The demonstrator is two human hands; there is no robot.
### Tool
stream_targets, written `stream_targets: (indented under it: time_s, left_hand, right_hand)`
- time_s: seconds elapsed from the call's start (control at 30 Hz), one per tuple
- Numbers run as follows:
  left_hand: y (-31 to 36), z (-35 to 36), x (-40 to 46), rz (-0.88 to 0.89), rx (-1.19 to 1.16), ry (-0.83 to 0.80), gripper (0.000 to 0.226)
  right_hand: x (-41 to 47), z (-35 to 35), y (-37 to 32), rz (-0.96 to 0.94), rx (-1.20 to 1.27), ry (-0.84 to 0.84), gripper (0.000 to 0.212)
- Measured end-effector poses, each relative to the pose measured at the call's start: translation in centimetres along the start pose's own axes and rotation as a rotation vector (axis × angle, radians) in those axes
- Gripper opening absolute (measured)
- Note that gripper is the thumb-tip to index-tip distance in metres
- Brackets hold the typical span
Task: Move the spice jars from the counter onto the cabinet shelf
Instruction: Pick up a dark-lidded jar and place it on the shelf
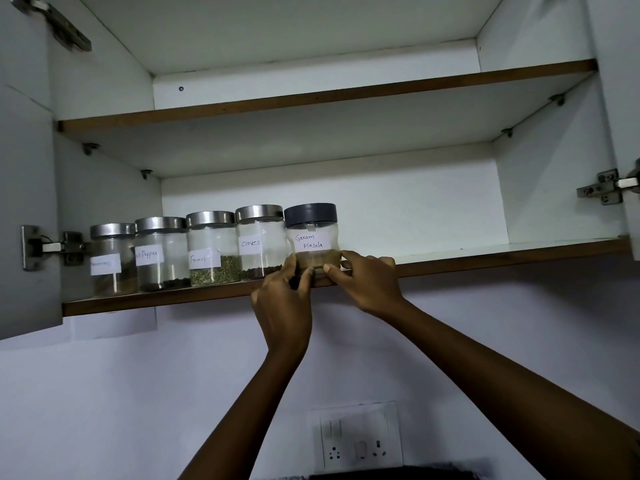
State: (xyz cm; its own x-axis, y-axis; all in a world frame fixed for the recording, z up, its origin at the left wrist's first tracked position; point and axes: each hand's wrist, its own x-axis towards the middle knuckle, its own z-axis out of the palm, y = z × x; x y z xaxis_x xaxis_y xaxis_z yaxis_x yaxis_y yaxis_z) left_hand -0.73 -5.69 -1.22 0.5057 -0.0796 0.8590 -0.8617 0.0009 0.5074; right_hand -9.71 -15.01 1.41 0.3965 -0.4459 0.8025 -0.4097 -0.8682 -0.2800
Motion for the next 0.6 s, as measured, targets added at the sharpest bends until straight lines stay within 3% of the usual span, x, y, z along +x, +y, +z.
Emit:
stream_targets:
  time_s: [0.27, 0.37, 0.6]
  left_hand:
    - [0.0, 0.2, -0.7, -0.015, -0.060, -0.007, 0.039]
    - [-0.3, -0.1, -1.3, -0.009, -0.070, 0.007, 0.040]
    - [-3.5, -2.6, -5.2, 0.249, 0.077, -0.073, 0.030]
  right_hand:
    - [0.5, 0.0, 0.2, 0.048, 0.025, -0.079, 0.046]
    - [0.1, 0.4, 0.1, 0.031, 0.002, -0.021, 0.047]
    - [-2.0, 1.3, 0.4, -0.058, -0.078, 0.208, 0.056]
